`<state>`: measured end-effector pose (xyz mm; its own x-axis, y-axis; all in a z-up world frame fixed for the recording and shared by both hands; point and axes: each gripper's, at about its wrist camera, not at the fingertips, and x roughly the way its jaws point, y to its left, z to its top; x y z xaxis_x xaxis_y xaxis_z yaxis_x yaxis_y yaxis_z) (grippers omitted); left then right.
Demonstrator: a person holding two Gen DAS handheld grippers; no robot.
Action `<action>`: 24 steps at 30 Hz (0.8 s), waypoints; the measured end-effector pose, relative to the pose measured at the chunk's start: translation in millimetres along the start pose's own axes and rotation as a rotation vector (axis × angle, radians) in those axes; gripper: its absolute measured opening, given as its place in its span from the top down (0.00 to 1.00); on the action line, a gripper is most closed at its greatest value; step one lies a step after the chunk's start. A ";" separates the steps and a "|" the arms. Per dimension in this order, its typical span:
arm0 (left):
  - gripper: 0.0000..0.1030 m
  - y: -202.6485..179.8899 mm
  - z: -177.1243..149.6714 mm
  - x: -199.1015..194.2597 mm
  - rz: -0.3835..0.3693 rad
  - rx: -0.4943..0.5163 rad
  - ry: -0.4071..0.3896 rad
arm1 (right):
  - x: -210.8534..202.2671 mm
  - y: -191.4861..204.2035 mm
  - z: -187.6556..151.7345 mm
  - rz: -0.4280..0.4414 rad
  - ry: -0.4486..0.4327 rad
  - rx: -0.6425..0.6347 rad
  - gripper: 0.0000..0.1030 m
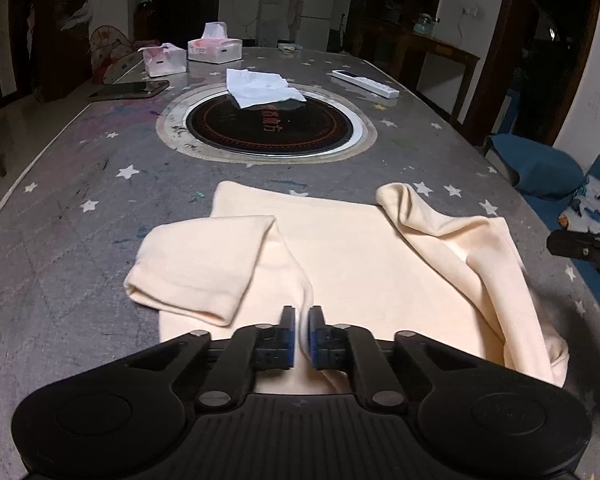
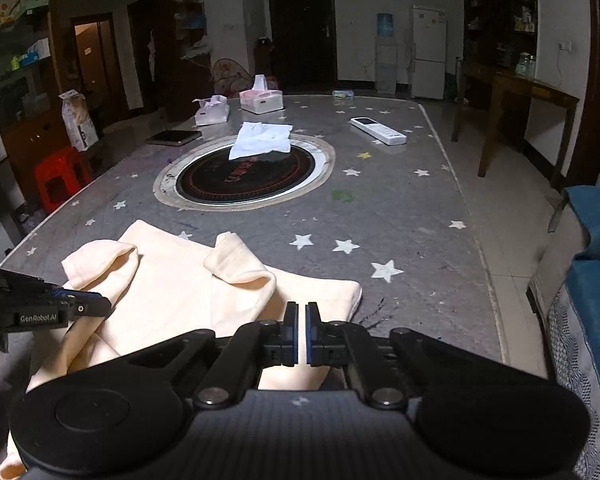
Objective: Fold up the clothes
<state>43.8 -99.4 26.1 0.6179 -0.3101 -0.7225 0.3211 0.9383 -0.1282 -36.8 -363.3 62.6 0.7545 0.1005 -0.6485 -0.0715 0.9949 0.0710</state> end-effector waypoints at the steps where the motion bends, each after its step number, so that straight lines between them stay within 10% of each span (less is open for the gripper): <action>1: 0.97 2.0 -1.1 -3.0 0.000 -0.004 -0.005 | 3.0 -0.6 1.2 0.010 0.004 0.001 0.92; 9: 0.98 23.5 -11.4 -40.1 0.004 -0.061 -0.076 | 50.6 7.2 6.1 0.065 0.065 0.054 0.71; 13: 0.98 37.2 -17.4 -62.7 0.010 -0.091 -0.110 | 72.5 13.4 6.0 0.076 0.093 0.061 0.93; 24: 0.98 76.0 -45.4 -114.5 0.058 -0.168 -0.154 | -17.1 -2.4 -10.5 -0.071 -0.061 -0.040 0.98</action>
<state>-35.2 14.4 68.3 0.7384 -0.2625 -0.6211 0.1660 0.9635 -0.2098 -56.4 -367.3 65.6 0.7966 0.0305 -0.6037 -0.0414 0.9991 -0.0041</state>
